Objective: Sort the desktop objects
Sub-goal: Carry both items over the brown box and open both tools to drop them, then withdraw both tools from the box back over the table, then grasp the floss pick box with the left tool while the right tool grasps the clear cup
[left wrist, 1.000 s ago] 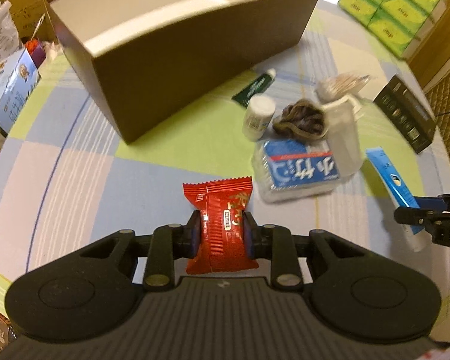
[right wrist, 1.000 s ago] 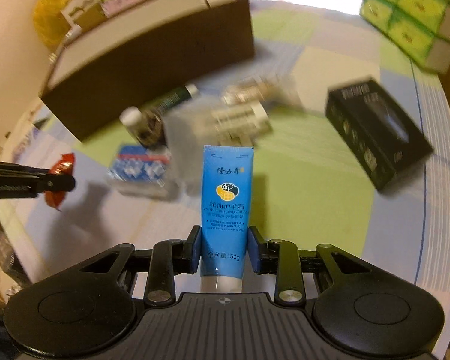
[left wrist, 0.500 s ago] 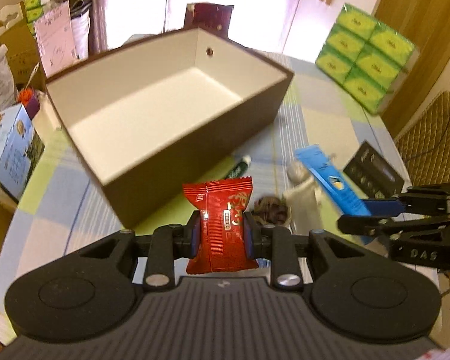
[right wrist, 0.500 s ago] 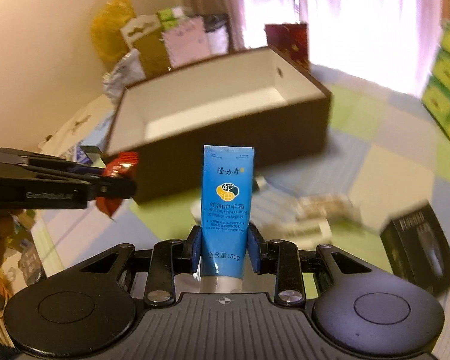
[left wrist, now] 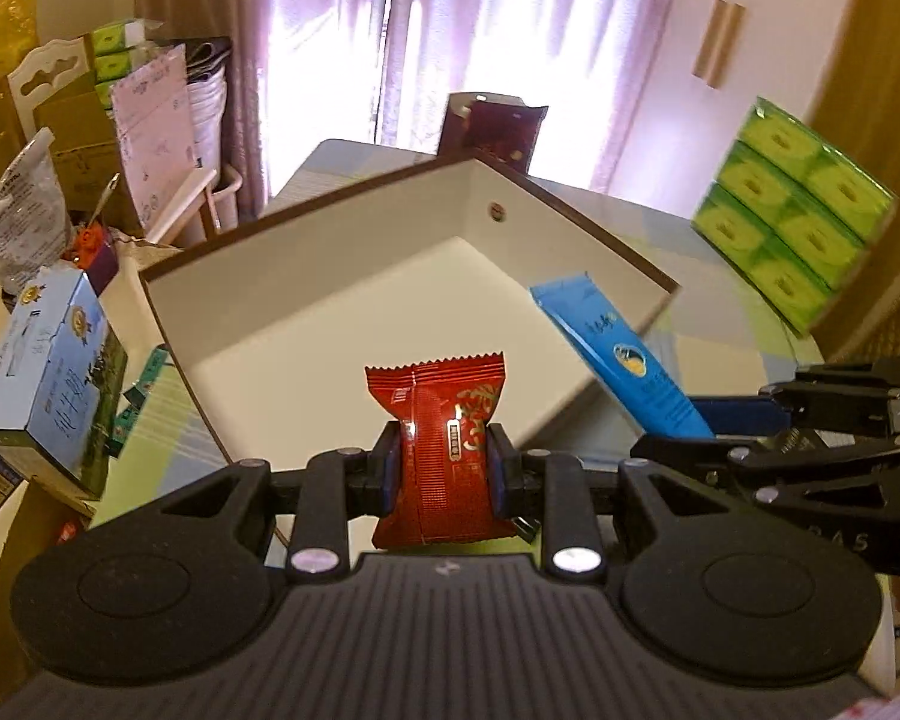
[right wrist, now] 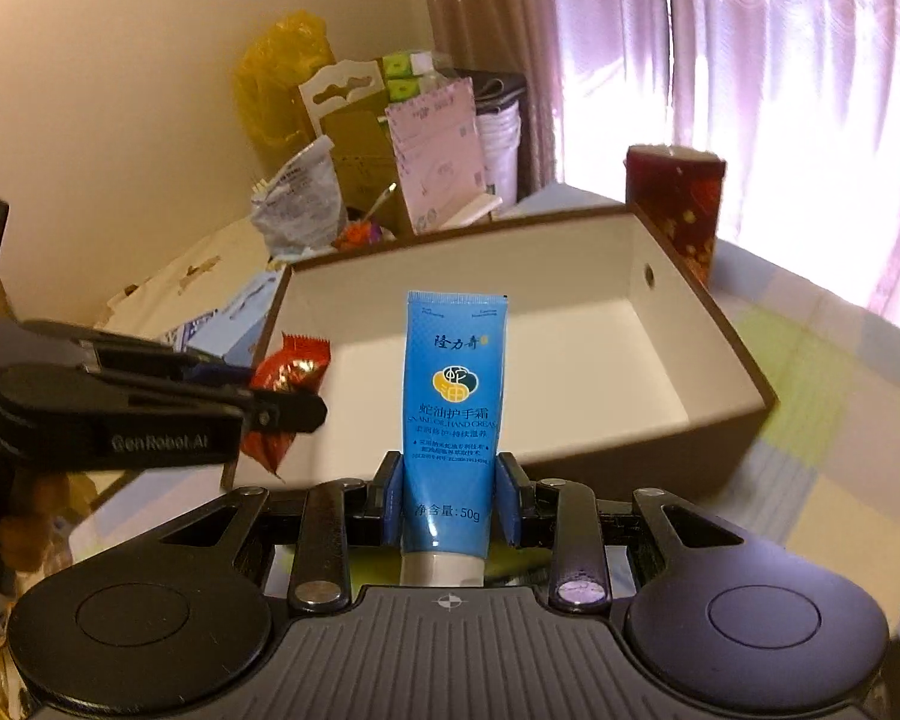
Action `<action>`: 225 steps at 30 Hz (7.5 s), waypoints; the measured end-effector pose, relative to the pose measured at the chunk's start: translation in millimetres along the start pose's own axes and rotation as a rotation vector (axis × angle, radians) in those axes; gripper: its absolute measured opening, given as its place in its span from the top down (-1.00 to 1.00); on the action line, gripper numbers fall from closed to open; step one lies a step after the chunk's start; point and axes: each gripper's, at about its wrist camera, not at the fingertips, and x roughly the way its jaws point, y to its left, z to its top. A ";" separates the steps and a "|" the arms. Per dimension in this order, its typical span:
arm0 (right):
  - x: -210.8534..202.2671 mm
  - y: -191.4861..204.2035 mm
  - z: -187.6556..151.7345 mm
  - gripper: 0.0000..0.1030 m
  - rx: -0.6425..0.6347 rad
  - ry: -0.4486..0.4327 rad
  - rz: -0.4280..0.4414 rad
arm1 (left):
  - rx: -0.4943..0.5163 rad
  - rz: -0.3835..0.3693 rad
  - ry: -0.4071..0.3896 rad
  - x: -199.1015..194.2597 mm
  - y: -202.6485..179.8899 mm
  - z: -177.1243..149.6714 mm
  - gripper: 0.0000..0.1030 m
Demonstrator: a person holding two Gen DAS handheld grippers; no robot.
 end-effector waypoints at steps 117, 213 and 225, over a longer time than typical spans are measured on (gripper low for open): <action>-111.2 -19.2 -88.2 -0.96 0.000 -0.075 -0.093 | 0.027 0.135 0.020 -71.8 -44.0 -51.1 -0.67; 5.7 -30.4 -188.4 0.07 0.000 0.192 -0.220 | 0.015 0.079 0.329 57.1 -0.6 -136.2 -0.68; -26.6 -38.5 -207.9 0.07 0.114 0.247 -0.240 | 0.027 0.112 0.326 74.3 -5.6 -126.4 -0.67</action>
